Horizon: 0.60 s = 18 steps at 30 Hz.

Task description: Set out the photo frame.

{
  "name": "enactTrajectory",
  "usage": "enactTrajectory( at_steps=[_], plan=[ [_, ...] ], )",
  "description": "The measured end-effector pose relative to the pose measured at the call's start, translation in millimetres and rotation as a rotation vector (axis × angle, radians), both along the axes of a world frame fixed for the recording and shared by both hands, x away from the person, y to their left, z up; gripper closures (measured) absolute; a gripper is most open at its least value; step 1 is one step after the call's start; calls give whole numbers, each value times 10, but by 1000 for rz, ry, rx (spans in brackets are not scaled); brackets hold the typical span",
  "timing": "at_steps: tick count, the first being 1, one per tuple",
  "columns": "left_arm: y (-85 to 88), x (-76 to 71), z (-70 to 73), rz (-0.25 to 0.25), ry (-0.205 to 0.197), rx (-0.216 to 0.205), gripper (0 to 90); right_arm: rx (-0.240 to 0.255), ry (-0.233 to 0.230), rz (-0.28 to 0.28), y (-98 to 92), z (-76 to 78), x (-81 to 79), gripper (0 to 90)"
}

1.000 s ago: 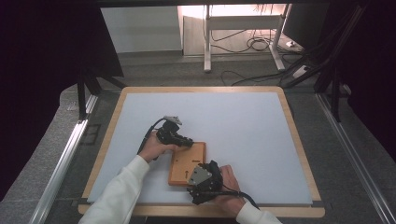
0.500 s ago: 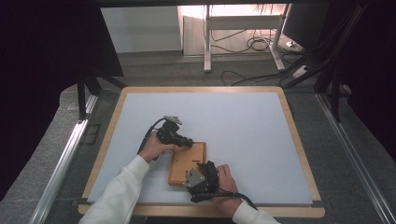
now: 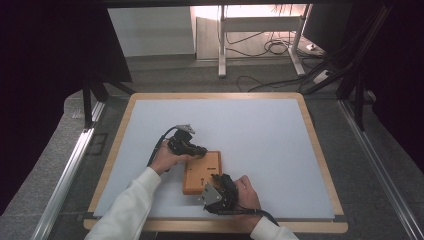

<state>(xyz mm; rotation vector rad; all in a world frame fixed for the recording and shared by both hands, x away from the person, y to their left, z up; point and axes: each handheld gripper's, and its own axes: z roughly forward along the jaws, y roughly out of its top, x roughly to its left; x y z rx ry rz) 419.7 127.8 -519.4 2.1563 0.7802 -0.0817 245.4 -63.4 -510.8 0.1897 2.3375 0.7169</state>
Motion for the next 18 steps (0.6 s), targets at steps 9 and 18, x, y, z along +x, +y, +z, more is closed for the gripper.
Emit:
enactTrajectory(
  at_steps=[9,18],
  plan=[
    [8,10,-12,20,5,-13,854,-37,-47,-26,-4,63,9,439],
    [10,14,-16,29,11,-21,853,-67,-92,-31,16,67,42,464]
  ],
)
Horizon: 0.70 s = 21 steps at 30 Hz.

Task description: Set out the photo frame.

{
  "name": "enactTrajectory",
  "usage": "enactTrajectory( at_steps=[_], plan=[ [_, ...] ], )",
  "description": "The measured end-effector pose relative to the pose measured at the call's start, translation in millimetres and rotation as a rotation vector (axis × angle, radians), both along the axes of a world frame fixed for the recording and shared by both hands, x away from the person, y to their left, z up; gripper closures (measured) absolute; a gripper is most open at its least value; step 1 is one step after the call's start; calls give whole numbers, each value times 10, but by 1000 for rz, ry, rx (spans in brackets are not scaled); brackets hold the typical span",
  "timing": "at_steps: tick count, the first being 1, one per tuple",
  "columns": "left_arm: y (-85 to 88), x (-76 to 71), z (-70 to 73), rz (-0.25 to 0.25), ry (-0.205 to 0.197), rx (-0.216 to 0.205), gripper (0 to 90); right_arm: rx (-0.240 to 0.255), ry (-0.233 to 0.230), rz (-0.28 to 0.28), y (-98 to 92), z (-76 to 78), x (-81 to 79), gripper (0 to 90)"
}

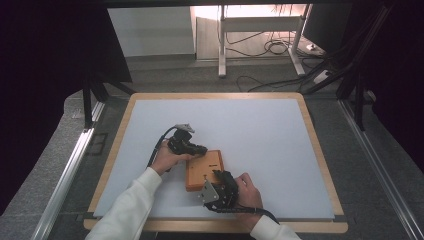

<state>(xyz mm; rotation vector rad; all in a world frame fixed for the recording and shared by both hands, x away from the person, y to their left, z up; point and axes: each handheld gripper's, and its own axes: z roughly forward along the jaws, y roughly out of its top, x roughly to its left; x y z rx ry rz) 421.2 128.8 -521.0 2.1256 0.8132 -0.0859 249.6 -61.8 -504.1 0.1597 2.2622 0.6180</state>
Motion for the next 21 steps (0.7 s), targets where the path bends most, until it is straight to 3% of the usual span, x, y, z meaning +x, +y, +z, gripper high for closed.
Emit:
enactTrajectory(
  at_steps=[2,5,11,14,17,21],
  plan=[
    [7,9,-3,3,4,-3,851,-10,-9,5,6,14,-9,489],
    [17,21,-11,12,12,-17,844,-28,-64,12,17,49,-21,539],
    [21,23,-8,27,1,-14,821,-47,-92,14,24,120,-8,582],
    [49,21,27,55,-16,1,718,-49,-98,17,23,142,2,603],
    [145,30,78,104,-33,-31,599,-46,-97,24,12,168,22,610],
    [298,12,157,166,-69,-77,504,-36,-85,25,-4,205,54,618]
  ],
)
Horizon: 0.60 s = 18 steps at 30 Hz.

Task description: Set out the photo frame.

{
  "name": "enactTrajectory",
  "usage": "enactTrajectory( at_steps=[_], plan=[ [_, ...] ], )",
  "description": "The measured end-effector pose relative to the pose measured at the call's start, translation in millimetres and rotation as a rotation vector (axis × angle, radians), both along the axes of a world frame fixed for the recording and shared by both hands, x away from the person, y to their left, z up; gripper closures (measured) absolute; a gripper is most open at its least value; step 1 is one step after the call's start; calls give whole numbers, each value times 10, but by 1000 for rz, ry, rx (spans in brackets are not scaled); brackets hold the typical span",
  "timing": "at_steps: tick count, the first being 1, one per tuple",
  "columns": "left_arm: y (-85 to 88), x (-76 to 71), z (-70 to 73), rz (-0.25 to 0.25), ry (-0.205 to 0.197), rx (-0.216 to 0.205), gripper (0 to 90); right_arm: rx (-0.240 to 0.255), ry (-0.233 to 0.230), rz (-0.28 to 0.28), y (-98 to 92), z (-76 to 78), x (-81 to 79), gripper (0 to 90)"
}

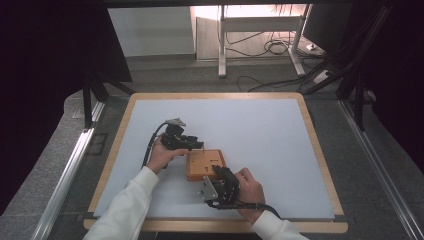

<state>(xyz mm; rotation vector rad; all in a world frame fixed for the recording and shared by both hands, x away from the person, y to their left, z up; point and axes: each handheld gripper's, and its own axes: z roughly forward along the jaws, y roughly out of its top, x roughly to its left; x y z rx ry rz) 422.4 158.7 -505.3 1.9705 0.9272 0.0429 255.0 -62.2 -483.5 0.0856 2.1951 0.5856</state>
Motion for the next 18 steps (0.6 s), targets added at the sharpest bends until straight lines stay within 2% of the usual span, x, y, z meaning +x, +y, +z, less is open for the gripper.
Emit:
enactTrajectory(
  at_steps=[5,9,18],
  plan=[
    [173,-86,62,58,-40,-32,457,-2,6,9,3,54,41,637],
    [284,-175,77,86,-66,-27,434,1,9,14,15,75,63,644],
    [365,-280,38,88,-71,-5,425,-17,28,26,7,159,135,664]
  ],
)
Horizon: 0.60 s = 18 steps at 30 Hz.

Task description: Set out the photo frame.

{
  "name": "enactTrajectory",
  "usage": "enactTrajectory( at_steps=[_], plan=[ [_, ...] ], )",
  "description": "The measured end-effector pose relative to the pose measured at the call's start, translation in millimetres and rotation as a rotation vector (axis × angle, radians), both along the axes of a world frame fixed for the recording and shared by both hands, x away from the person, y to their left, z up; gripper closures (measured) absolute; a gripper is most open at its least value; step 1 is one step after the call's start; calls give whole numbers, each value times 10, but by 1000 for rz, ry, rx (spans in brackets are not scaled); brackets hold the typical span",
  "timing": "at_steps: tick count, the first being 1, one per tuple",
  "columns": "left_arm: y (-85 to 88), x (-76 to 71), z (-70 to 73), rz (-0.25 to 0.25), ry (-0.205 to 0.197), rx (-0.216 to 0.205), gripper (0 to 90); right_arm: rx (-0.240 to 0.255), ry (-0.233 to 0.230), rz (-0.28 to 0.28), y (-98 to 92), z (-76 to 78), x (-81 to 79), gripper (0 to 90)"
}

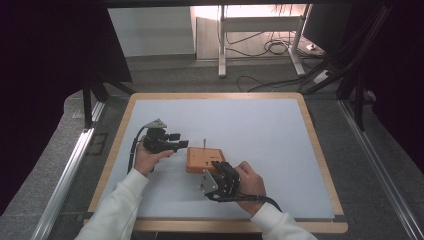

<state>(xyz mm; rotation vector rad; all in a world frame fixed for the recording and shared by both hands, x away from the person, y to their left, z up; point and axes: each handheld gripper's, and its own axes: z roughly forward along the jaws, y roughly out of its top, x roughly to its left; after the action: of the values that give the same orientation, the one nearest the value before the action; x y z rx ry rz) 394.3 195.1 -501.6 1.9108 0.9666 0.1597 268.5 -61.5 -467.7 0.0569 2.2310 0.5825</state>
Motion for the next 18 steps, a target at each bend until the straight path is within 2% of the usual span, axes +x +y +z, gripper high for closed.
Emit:
enactTrajectory(
  at_steps=[5,10,18],
  plan=[
    [3,-6,-59,8,14,32,419,15,33,-4,-31,89,89,679],
    [37,1,-114,15,31,40,417,23,59,-5,-49,154,160,692],
    [117,-6,-141,38,34,39,417,37,122,16,-53,274,307,695]
  ],
)
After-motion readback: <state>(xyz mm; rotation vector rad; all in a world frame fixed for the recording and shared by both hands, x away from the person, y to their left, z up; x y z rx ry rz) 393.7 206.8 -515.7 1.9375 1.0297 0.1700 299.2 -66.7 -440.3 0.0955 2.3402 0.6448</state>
